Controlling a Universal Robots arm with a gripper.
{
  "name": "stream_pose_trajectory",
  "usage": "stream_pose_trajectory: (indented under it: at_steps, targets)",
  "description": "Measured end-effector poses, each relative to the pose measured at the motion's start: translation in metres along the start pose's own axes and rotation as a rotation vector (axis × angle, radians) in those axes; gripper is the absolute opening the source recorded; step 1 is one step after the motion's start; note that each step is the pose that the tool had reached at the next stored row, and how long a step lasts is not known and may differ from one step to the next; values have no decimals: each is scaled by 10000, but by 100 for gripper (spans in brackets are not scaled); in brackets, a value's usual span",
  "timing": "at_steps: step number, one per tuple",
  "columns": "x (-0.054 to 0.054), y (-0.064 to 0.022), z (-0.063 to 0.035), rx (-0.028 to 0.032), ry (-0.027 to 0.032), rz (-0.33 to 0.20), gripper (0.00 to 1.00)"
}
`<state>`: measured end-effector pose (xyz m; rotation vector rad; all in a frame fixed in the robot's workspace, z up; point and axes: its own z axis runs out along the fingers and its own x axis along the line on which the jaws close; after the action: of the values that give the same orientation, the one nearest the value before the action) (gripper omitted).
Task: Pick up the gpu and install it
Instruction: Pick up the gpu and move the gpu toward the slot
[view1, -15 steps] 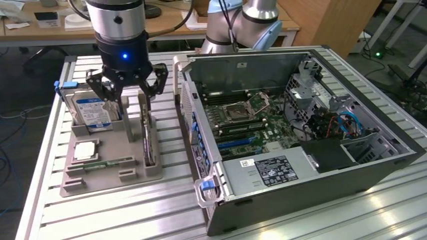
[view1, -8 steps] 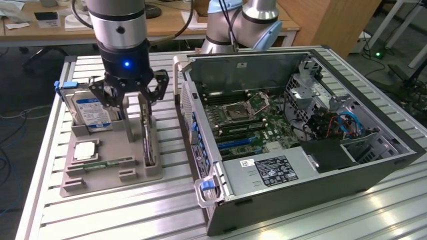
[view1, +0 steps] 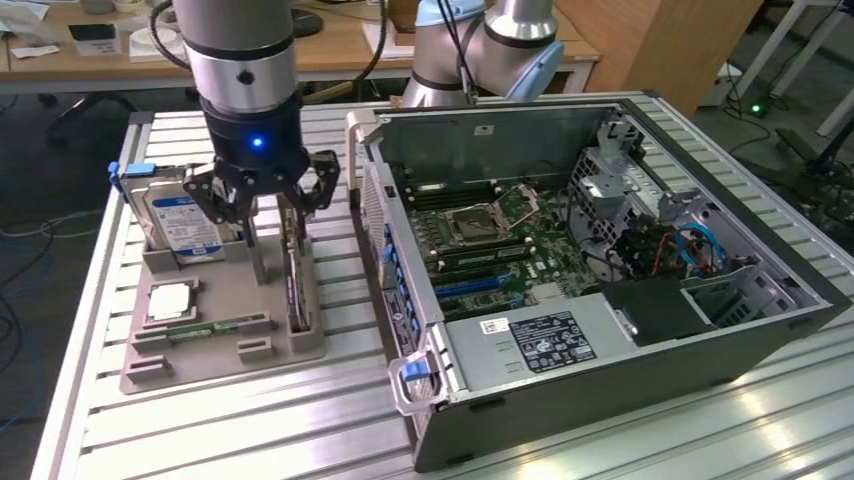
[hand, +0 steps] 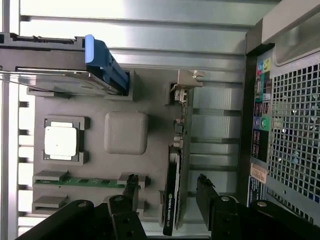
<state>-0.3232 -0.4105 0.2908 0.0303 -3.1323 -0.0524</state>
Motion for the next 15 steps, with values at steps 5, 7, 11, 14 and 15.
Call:
stream_pose_trajectory:
  at_steps: [5,7,11,14,15]
  targets:
    - [-48,-10,62,-2,-3,47,59]
    - [-55,-14,91,-1,-2,60,59]
    - [-60,-19,162,0,-5,86,59]
    - [-61,-21,216,-2,-7,104,59]
    - [-62,-22,234,-2,-7,110,59]
